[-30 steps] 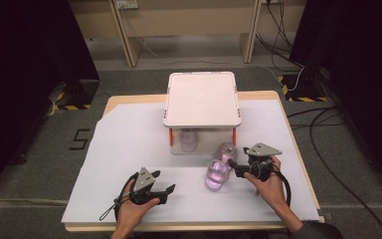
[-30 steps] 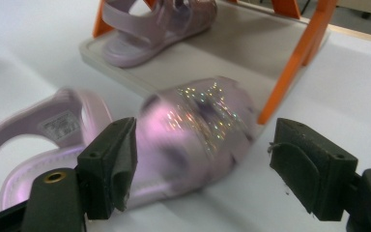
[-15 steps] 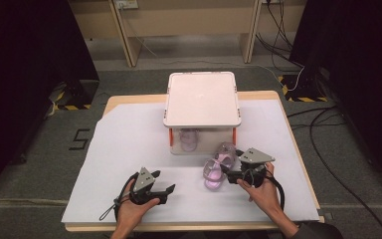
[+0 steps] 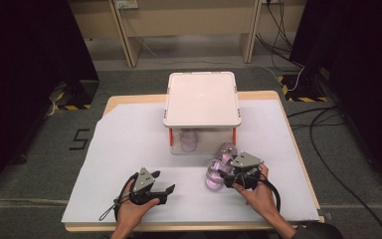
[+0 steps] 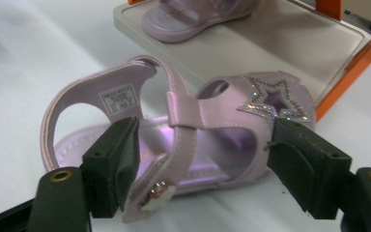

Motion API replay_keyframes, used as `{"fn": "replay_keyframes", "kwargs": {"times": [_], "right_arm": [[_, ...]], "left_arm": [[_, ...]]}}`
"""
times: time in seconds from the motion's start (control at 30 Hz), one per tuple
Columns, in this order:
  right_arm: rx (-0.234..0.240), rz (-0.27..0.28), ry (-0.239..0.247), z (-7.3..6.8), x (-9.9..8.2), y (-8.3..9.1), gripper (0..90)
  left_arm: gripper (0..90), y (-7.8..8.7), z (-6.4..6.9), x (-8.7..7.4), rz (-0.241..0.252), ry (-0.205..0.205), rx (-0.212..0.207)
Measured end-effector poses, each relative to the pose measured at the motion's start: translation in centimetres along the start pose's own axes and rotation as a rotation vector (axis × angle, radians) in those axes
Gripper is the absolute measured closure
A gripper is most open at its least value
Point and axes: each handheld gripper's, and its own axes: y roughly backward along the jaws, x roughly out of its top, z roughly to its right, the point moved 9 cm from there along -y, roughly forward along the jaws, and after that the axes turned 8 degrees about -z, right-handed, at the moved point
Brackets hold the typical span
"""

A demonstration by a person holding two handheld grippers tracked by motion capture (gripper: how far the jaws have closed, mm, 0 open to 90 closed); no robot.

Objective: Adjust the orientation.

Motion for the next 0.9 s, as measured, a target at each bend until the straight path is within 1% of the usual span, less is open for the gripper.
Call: {"fn": "replay_keyframes", "kwargs": {"times": [0.07, 0.13, 0.17, 0.2, 0.23, 0.27, 0.33, 0.37, 0.43, 0.5, 0.6, 0.63, 0.67, 0.8, 0.87, 0.9], "right_arm": [[0.009, -0.003, -0.002, 0.3, -0.2, 0.3, 29.6], [0.008, -0.009, -0.006, 0.6, -0.4, 0.7, 29.7], [0.003, -0.015, 0.0, 0.9, -0.5, 1.0, 29.8], [0.003, -0.018, -0.007, 1.1, -0.6, 1.1, 29.7], [0.002, -0.015, -0.013, 1.5, -0.7, 1.4, 29.4], [0.004, -0.011, -0.016, 1.6, -0.7, 1.4, 29.3], [-0.008, -0.011, -0.028, 2.1, -0.8, 1.7, 29.6], [-0.008, -0.008, -0.025, 2.1, -0.8, 1.7, 30.0], [-0.006, -0.006, -0.022, 2.0, -0.8, 1.7, 31.8], [0.0, -0.001, -0.013, 1.6, -0.7, 1.6, 32.5], [0.014, 0.0, 0.014, 0.7, -0.5, 0.8, 34.1], [0.011, -0.002, 0.026, 0.4, -0.3, 0.5, 34.8], [0.005, -0.01, 0.045, 0.1, -0.2, 0.2, 36.8], [0.007, -0.023, 0.087, -0.5, 0.2, 0.0, 52.9], [-0.005, -0.016, 0.13, -0.6, 0.4, 0.3, 63.7], [0.008, -0.007, 0.13, -0.7, 0.6, 0.7, 70.4]], "left_arm": [[24.8, 0.0, 0.0, 0.0, 0.002, 0.0, 0.002], [24.8, 0.1, 0.0, 0.0, 0.0, -0.002, 0.004], [24.8, 0.1, 0.0, 0.0, 0.0, -0.002, 0.004], [24.8, 0.1, 0.0, 0.0, -0.001, -0.003, 0.004], [24.8, 0.1, 0.0, 0.0, -0.001, -0.003, 0.004], [24.8, 0.1, 0.0, 0.0, -0.001, -0.003, 0.003], [24.8, 0.1, 0.0, 0.0, -0.001, -0.003, 0.004], [24.8, 0.1, 0.0, 0.0, -0.001, -0.003, 0.004], [24.8, 0.1, 0.0, 0.0, -0.002, -0.003, 0.004], [24.8, 0.1, 0.0, 0.0, -0.004, -0.004, 0.004], [24.8, 0.0, 0.0, -0.1, -0.009, -0.007, 0.002], [24.8, -0.1, 0.1, -0.1, -0.009, -0.004, 0.003], [24.8, -0.1, 0.1, -0.1, -0.014, -0.005, 0.003], [24.8, 0.0, 0.1, 0.0, -0.002, -0.006, 0.001], [24.8, 0.1, 0.0, 0.0, -0.003, -0.005, 0.002], [24.8, 0.1, 0.0, -0.1, -0.003, -0.004, 0.002]]}}
